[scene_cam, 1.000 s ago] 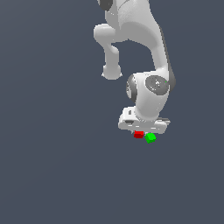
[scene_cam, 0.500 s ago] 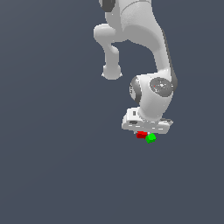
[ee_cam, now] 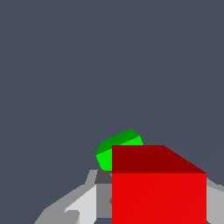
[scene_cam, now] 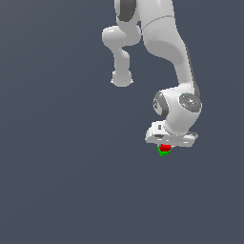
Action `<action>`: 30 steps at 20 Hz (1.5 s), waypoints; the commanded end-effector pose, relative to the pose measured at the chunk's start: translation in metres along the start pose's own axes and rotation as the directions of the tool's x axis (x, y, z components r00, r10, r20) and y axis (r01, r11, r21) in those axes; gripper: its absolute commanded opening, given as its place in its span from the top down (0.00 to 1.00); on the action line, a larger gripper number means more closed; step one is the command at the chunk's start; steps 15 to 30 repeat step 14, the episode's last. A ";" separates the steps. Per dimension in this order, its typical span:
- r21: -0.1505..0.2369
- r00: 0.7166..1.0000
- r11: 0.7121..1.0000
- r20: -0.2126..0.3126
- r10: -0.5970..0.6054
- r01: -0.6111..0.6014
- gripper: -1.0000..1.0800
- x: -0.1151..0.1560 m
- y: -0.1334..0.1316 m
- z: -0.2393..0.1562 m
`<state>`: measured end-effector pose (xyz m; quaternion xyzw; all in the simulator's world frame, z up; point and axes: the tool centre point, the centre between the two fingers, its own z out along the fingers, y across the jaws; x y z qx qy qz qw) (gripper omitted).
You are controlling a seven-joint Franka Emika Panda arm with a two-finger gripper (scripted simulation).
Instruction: Stack the red cube on top of the green cube.
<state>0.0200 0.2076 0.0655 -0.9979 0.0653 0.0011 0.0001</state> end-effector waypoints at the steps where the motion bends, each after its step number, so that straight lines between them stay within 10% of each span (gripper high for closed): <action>1: 0.000 1.000 1.000 -0.002 0.002 -0.002 1.00 -0.001 -0.006 0.004; 4: 0.000 1.000 1.000 -0.002 0.002 -0.002 1.00 0.000 -0.007 0.004; 5: 0.000 1.000 1.000 -0.002 0.002 -0.002 0.04 0.000 -0.007 0.004; 30: 0.000 1.000 1.000 -0.002 0.002 -0.002 0.04 0.000 -0.007 0.004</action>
